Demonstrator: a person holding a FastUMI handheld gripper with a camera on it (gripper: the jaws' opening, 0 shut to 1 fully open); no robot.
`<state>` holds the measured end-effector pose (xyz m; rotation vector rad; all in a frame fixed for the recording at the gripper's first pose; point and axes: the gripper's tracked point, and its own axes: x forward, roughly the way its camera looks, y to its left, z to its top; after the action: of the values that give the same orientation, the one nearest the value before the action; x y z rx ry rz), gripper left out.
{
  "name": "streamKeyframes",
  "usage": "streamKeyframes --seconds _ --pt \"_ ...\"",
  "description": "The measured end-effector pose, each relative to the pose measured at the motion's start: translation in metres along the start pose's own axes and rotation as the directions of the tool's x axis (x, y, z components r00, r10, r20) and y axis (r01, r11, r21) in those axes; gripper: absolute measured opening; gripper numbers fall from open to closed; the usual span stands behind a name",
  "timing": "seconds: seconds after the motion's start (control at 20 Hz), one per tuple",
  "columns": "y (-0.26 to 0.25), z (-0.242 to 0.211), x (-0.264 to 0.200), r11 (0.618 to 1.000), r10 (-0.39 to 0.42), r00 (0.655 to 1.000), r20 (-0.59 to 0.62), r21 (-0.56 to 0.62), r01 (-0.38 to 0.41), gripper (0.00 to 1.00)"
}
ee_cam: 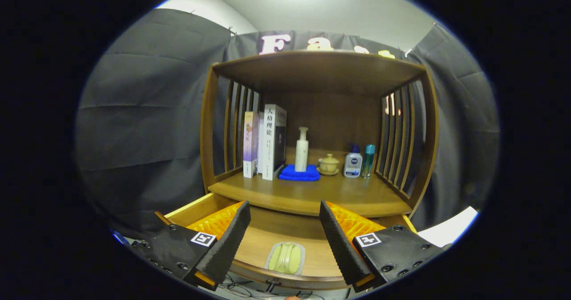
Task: Pull open the drawer, take out the items inside it, and place them on the countertop above the cabinet.
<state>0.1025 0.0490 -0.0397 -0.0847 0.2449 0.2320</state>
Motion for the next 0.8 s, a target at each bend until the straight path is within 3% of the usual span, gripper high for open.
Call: streamKeyframes --seconds 0.15,0.25,0.45,0.8 --pt "-0.005 -0.021 0.023 0.998 0.019 0.989 -0.148 0.059 -0.01 0.98" --pt "-0.004 -0.043 0.037 0.993 0.052 0.964 -0.261 0.12 -0.021 0.98" --pt "-0.012 -0.089 0.057 0.992 0.062 0.893 -0.445 0.124 -0.007 0.98" --pt "0.004 -0.142 0.066 0.974 0.154 0.768 -0.622 0.225 -0.013 0.92"
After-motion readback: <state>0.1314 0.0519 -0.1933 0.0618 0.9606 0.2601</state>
